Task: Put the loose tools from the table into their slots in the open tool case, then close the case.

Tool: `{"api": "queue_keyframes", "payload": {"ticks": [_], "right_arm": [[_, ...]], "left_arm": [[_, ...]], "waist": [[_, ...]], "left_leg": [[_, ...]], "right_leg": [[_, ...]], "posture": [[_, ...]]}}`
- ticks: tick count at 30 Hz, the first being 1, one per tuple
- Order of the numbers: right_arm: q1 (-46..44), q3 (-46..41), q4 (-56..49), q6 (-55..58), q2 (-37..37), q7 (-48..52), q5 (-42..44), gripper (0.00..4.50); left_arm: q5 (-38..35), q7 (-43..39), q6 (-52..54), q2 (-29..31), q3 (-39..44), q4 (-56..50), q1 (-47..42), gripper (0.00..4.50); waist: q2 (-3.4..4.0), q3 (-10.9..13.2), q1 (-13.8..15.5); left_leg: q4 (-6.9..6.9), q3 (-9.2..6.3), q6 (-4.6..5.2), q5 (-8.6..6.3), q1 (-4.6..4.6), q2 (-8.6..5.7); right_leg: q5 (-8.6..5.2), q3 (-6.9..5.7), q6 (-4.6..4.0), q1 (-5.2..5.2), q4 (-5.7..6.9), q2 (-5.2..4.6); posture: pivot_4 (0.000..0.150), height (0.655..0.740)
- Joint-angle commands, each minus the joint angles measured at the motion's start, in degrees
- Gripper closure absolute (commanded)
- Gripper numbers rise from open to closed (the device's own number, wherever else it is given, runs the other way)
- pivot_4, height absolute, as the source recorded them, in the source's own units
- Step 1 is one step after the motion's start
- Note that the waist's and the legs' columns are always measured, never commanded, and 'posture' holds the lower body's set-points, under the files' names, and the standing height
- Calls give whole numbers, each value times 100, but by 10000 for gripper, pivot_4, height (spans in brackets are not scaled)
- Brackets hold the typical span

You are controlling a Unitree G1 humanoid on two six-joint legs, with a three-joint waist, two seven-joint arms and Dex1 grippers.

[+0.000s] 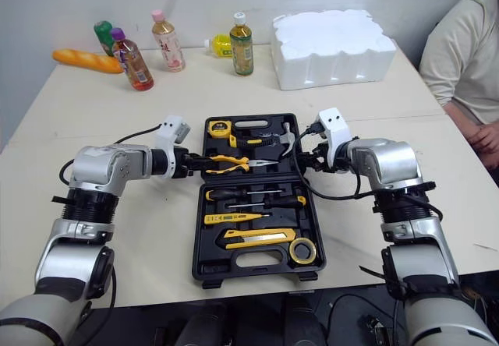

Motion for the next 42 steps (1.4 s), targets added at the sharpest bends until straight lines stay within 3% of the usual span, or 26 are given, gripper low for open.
{"api": "queue_keyframes", "payload": {"ticks": [1,2,6,8,17,25,30,34,37,41,42], "right_arm": [[-27,-46,230,42,112,-105,-101,17388],[-46,-69,244,81,151,-121,-89,19612],[-14,26,164,168,182,-64,-129,38653],[4,47,134,225,203,-58,-134,44834],[-24,12,0,335,226,-87,-107,45000],[142,-406,-923,-868,297,-282,-155,45000],[576,-478,-1231,-2575,261,-442,-550,45000],[1315,-178,-1272,-5177,10,-630,-1443,45000],[1682,-302,-1012,-6108,126,-966,-1647,45000],[2261,62,-651,-8237,-269,-1621,-2872,45000],[2394,90,-575,-8633,-339,-1833,-3121,45000]], "left_arm": [[81,72,75,0,-148,-93,227,24957],[44,114,103,-59,-94,-135,239,24957],[-93,131,290,-189,-70,-453,286,35217],[-106,151,333,-222,-97,-545,319,37943],[-97,153,171,-241,-96,-658,391,38545],[241,11,-1840,-187,-147,-1170,409,38551],[706,49,-3595,-194,-158,-972,474,39994],[1050,71,-5071,-183,-200,-945,777,43492],[1287,308,-5708,-222,-155,-962,1098,44968],[2252,917,-6907,76,-346,-930,1680,44968],[2305,990,-7086,107,-319,-967,1831,35160]], "waist": [[1,-3,-6],[1,-4,-4],[-6,-15,5],[-13,-27,8],[-12,-30,22],[-10,-20,25],[-9,-16,10],[-9,-16,11],[-11,-15,-21],[-11,-15,-6],[-11,-15,-8]], "left_leg": [[0,0,0,0,2,0],[0,0,0,0,3,1],[1,-2,0,0,3,-1],[2,-5,1,0,9,-2],[1,-8,2,-1,10,-6],[1,-8,-2,1,-5,-6],[-4,-1,-3,2,-27,-6],[-12,22,-1,0,-45,-5],[-11,54,5,-3,-53,-2],[-2,98,7,-3,-44,2],[-3,103,8,-3,-40,4]], "right_leg": [[0,0,0,1,0,0],[0,0,0,2,0,0],[0,0,0,4,1,-4],[0,-1,0,14,0,-5],[0,-3,0,16,-1,-9],[2,-4,1,0,-1,-9],[3,-2,2,-29,-3,-6],[3,-3,3,-56,-13,-7],[6,-1,7,-78,-8,-12],[9,6,11,-80,4,-12],[10,11,10,-79,5,-10]], "posture": [[1500,7383],[1500,7383],[1500,7383],[1500,7383],[1500,7383],[1500,7383],[1500,7383],[1500,7383],[1500,7383],[1500,7383],[1500,7383]]}}
